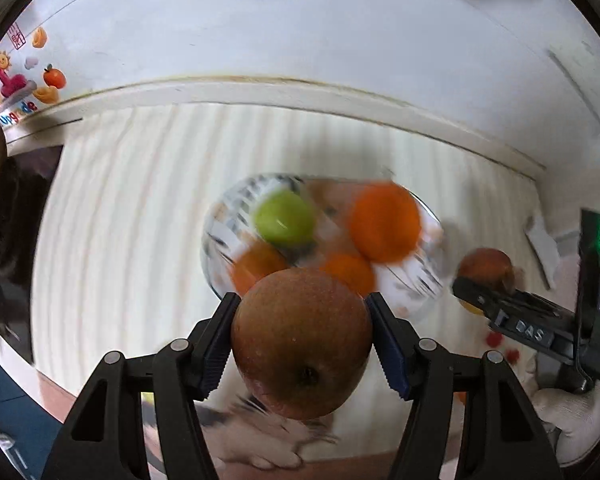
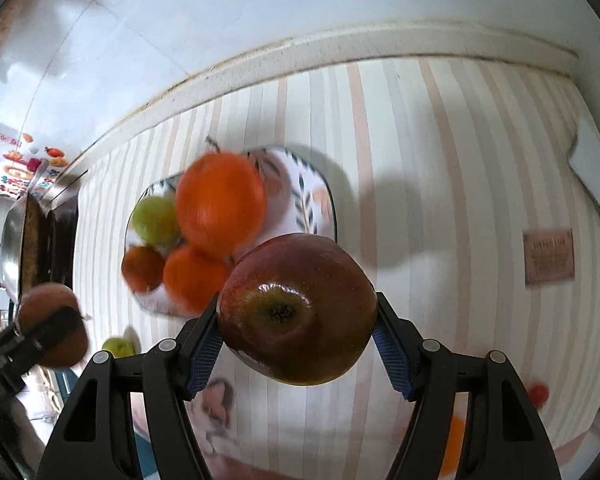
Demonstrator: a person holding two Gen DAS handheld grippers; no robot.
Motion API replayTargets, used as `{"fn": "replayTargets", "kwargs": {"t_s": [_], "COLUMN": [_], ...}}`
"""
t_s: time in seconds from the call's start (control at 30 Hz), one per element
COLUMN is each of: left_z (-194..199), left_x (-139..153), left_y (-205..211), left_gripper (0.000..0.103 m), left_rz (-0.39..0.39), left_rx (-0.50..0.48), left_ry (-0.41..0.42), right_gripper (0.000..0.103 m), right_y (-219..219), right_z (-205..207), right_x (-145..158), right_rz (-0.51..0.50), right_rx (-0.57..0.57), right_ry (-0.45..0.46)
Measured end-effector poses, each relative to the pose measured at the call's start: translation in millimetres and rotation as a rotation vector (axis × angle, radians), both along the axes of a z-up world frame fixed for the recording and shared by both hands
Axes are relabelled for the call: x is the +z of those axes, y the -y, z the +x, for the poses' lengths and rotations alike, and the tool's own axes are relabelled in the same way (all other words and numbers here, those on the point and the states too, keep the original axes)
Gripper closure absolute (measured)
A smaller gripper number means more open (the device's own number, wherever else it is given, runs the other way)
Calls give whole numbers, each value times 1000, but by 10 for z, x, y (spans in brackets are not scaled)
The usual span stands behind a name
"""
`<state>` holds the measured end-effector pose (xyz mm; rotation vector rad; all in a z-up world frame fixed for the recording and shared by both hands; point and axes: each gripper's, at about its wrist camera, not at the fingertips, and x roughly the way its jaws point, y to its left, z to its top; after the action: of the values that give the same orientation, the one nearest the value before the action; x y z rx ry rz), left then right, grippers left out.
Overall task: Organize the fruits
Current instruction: 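Place both apples onto the floral plate and open both tools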
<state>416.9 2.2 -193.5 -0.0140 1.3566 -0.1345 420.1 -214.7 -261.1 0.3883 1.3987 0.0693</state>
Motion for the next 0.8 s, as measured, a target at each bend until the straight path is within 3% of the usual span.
{"fn": "replayTargets", "kwargs": {"t_s": [0.23, 0.33, 0.53, 0.8], "left_z": [707, 836, 952, 935], "left_x": [-388, -584, -917, -972], "left_y": [-250, -257, -295, -400], "left_gripper": [42, 42, 41, 41], "left_rz": [102, 140, 132, 119], "left_rx": [6, -1, 7, 36], "left_ry": [-89, -117, -194, -211], "right_gripper": [31, 31, 31, 30], "right_y": [-175, -228, -247, -257], "right_z": [308, 319, 313, 313], "right_x": [-289, -367, -403, -527], "right_rz": [-74, -70, -64, -49], "right_rx": [64, 62, 61, 47], "right_ry": [-44, -57, -71, -102]}}
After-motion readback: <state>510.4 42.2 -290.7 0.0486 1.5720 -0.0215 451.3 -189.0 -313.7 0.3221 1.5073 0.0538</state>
